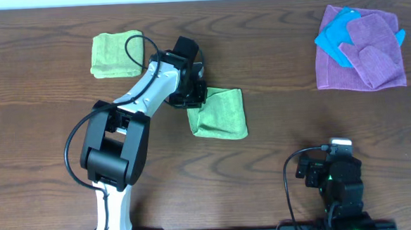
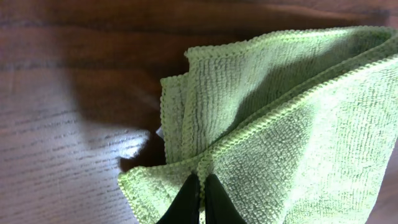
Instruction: Fold the cloth
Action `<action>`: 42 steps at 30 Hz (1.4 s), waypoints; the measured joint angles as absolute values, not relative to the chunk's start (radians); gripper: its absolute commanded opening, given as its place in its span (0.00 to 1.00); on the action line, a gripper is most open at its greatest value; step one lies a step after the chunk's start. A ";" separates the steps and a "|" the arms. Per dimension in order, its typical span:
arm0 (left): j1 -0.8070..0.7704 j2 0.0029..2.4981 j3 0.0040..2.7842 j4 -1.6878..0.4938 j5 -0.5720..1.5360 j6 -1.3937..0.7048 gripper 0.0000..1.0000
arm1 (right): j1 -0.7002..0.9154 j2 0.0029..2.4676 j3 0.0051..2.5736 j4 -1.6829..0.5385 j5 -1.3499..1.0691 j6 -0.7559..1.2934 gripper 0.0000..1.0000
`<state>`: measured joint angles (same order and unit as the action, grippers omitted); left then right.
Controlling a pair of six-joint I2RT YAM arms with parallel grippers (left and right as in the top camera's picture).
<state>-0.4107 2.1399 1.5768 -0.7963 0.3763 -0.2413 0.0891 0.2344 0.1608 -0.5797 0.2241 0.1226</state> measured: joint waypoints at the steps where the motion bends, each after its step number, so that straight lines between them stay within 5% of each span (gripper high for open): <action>1: -0.411 2.140 1.577 -0.796 0.378 -0.245 0.06 | 0.089 0.234 0.161 -0.579 0.224 0.122 0.99; 28: -0.373 2.104 1.577 -0.964 0.326 -0.296 0.06 | 0.089 0.234 0.161 -0.579 0.224 0.122 0.99; 34: -0.373 2.104 1.577 -0.970 0.315 -0.326 0.35 | 0.089 0.234 0.161 -0.579 0.224 0.122 0.99; 42: -0.373 2.102 1.552 -1.010 0.307 -0.371 0.38 | 0.089 0.234 0.161 -0.579 0.224 0.122 0.99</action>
